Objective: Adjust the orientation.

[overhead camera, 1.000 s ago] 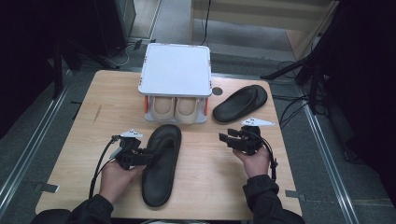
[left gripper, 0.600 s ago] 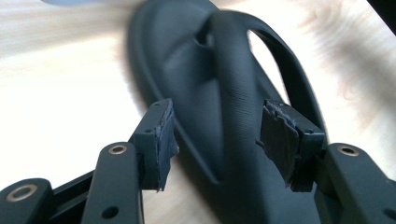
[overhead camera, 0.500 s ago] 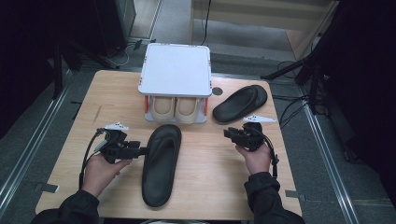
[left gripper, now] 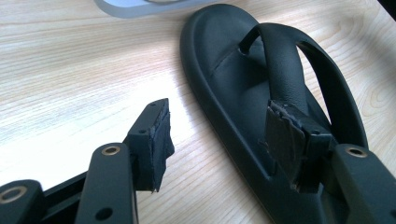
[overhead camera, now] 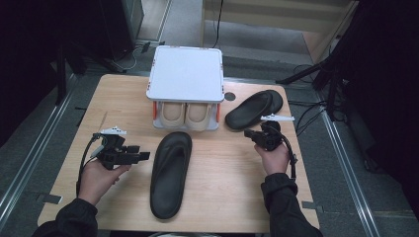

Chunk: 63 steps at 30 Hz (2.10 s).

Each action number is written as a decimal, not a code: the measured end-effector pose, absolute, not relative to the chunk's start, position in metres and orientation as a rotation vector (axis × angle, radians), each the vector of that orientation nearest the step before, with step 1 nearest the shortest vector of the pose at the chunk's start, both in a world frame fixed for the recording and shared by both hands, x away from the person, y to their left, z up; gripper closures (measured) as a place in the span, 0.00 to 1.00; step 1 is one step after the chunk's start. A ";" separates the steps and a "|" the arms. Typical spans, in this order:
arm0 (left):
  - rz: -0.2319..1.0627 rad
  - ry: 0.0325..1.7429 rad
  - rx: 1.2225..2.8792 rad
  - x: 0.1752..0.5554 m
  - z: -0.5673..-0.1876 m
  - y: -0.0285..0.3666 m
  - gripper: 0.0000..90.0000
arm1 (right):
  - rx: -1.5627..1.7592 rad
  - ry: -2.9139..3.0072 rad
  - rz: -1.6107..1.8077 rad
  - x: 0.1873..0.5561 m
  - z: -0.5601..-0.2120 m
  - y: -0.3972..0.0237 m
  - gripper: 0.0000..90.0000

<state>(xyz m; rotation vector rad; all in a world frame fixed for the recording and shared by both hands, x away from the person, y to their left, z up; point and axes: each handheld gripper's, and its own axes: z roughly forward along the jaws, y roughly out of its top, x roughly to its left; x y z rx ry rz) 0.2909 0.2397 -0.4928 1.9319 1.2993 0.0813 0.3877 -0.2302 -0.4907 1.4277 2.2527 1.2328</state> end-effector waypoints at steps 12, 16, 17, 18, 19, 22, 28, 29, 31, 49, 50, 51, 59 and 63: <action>0.085 1.299 1.917 0.290 -0.493 0.243 0.46 | 1.482 2.207 1.198 0.412 -0.494 -0.240 1.00; 0.083 1.296 1.918 0.289 -0.493 0.247 0.46 | 1.494 2.180 1.196 0.420 -0.494 -0.244 1.00; 0.081 1.299 1.916 0.288 -0.493 0.247 0.45 | 1.499 2.172 1.197 0.422 -0.494 -0.244 1.00; 0.081 1.303 1.911 0.287 -0.494 0.247 0.45 | 1.501 2.168 1.194 0.426 -0.494 -0.244 1.00; 0.083 1.302 1.915 0.287 -0.494 0.248 0.45 | 1.511 2.162 1.190 0.431 -0.494 -0.245 1.00; 0.084 1.298 1.911 0.284 -0.493 0.249 0.45 | 1.525 2.145 1.207 0.440 -0.495 -0.243 1.00; 0.088 1.305 1.902 0.280 -0.495 0.251 0.45 | 1.558 2.136 1.213 0.455 -0.502 -0.232 1.00; 0.093 1.310 1.899 0.279 -0.495 0.251 0.45 | 1.565 2.138 1.214 0.456 -0.505 -0.230 1.00; 0.097 1.313 1.895 0.279 -0.495 0.253 0.45 | 1.586 2.151 1.209 0.459 -0.509 -0.228 1.00; 0.147 1.337 1.887 0.277 -0.494 0.263 0.44 | 1.564 2.228 1.094 0.463 -0.517 -0.217 1.00; 0.146 1.338 1.886 0.277 -0.493 0.263 0.44 | 1.565 2.229 1.095 0.462 -0.517 -0.218 1.00; 0.142 1.340 1.884 0.277 -0.493 0.264 0.44 | 1.565 2.230 1.096 0.462 -0.517 -0.218 1.00; 0.142 1.329 1.879 0.280 -0.493 0.263 0.44 | 1.574 2.225 1.099 0.458 -0.517 -0.222 1.00; 0.142 1.328 1.882 0.283 -0.492 0.264 0.44 | 1.579 2.227 1.093 0.455 -0.517 -0.226 1.00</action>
